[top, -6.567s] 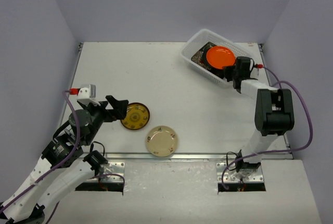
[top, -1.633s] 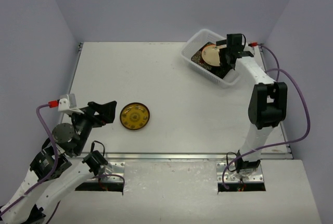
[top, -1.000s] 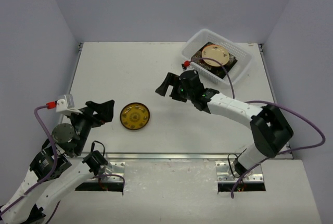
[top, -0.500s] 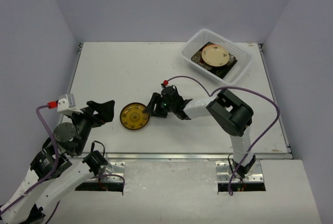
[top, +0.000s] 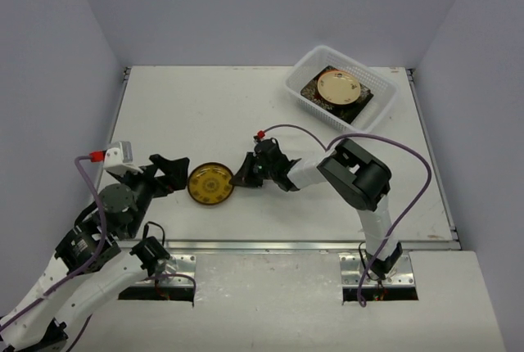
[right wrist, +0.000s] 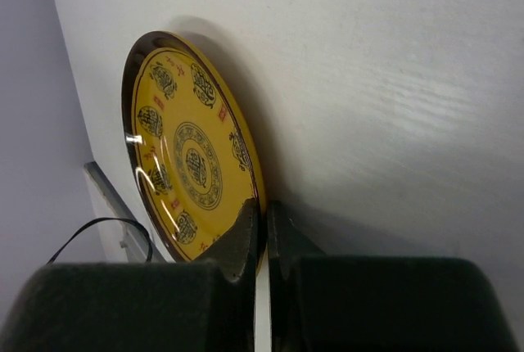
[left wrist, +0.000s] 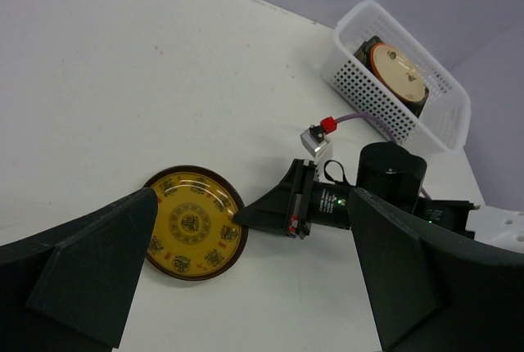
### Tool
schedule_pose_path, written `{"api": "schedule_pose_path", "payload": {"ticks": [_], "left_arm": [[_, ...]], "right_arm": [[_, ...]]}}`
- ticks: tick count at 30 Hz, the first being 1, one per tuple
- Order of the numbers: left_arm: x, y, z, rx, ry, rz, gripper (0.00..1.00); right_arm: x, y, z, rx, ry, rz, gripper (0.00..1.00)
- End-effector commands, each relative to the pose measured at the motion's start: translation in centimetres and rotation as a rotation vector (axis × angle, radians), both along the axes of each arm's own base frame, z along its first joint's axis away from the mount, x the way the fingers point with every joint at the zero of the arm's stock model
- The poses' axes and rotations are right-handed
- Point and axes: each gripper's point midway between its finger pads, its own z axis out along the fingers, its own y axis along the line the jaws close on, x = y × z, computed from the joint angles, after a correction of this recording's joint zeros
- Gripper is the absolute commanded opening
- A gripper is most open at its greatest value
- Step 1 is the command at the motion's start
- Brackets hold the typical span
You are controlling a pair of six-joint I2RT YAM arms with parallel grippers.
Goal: Place the plates into the plastic bin on the countertop
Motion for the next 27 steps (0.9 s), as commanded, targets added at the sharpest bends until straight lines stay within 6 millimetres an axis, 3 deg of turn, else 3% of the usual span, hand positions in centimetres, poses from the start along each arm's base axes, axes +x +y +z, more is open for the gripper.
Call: {"api": "schedule_pose_path", "payload": {"ticks": [1, 5, 8, 13, 16, 18, 20, 22, 27], "left_arm": [[0.8, -1.6, 0.1, 0.029, 0.013, -0.049, 1.0], [1.2, -2.4, -0.8, 0.06, 0.045, -0.069, 1.0], [1.6, -2.8, -1.5, 0.083, 0.071, -0.077, 1.0], [2.3, -3.8, -3.0, 0.139, 0.135, -0.096, 1.0], [2.6, -4.2, -3.7, 0.165, 0.164, -0.106, 1.0], [2.7, -4.4, -4.0, 0.174, 0.174, -0.109, 1.0], [2.8, -4.4, -4.1, 0.176, 0.178, -0.111, 1.0], [2.7, -4.5, -4.0, 0.174, 0.177, -0.113, 1.0], [2.6, -4.5, -3.9, 0.168, 0.167, -0.119, 1.0]], "right_arm": [[1.4, -4.3, 2.1, -0.077, -0.014, -0.103, 0.0], [7.7, -11.9, 9.4, -0.019, -0.063, -0.392, 0.0], [12.8, -20.8, 12.9, -0.041, -0.064, -0.709, 0.0], [15.9, -31.2, 16.2, -0.012, 0.05, -1.141, 0.0], [17.4, -36.1, 16.2, 0.021, 0.13, -1.342, 0.0], [18.3, -38.8, 15.7, 0.017, 0.18, -1.466, 0.0], [19.3, -40.0, 15.0, 0.021, 0.203, -1.514, 0.0], [20.3, -40.4, 13.5, 0.006, 0.226, -1.521, 0.0], [23.1, -40.5, 14.1, 0.001, 0.147, -1.48, 0.0]]}}
